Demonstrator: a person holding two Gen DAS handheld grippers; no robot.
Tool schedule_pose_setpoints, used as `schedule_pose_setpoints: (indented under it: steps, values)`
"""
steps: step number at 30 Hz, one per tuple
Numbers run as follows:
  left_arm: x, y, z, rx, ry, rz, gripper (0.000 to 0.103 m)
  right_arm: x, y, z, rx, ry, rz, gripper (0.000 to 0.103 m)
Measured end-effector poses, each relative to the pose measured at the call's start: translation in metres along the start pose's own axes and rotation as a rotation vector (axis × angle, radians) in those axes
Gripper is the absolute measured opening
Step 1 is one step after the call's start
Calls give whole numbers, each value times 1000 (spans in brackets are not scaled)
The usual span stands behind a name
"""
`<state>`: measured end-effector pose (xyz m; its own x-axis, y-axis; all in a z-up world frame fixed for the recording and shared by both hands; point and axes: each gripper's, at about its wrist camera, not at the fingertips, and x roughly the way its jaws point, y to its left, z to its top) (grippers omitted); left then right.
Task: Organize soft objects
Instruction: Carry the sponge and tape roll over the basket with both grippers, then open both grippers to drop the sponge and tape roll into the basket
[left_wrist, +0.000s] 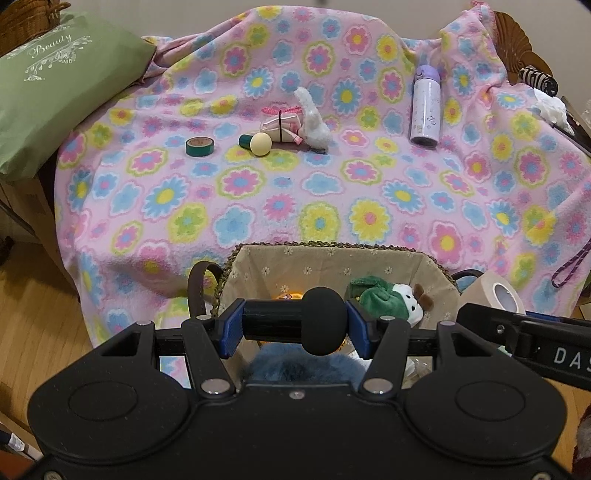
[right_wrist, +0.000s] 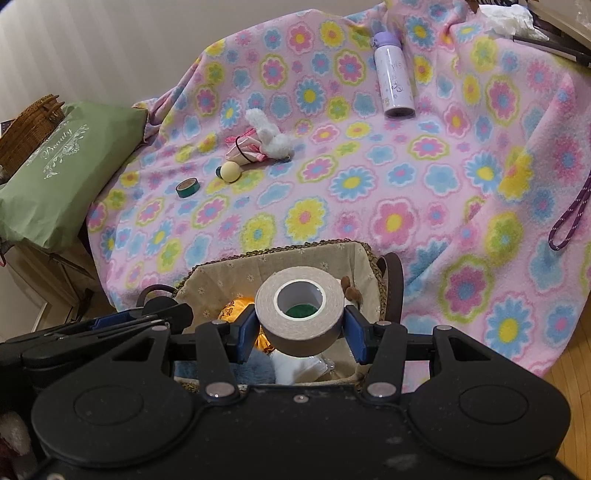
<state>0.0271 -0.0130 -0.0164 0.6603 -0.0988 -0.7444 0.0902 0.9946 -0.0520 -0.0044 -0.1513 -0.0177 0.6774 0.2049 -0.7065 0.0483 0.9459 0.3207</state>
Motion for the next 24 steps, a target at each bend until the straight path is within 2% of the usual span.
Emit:
schedule_pose_setpoints:
  steps: [16,19,21,24]
  values:
    - [8,2,-3,-13,26,9,54,11,1,1,-14,36,15,50]
    - [7,1,-3,-10,22,10,58,12,0,1,-18,36,21,50]
    - [6,2,-3,-9,17,12,64,11,-1,2,-16,32,21,50]
    - [5,2,-3,-10,12,15,65,10,-1,1,-18,29,20,50]
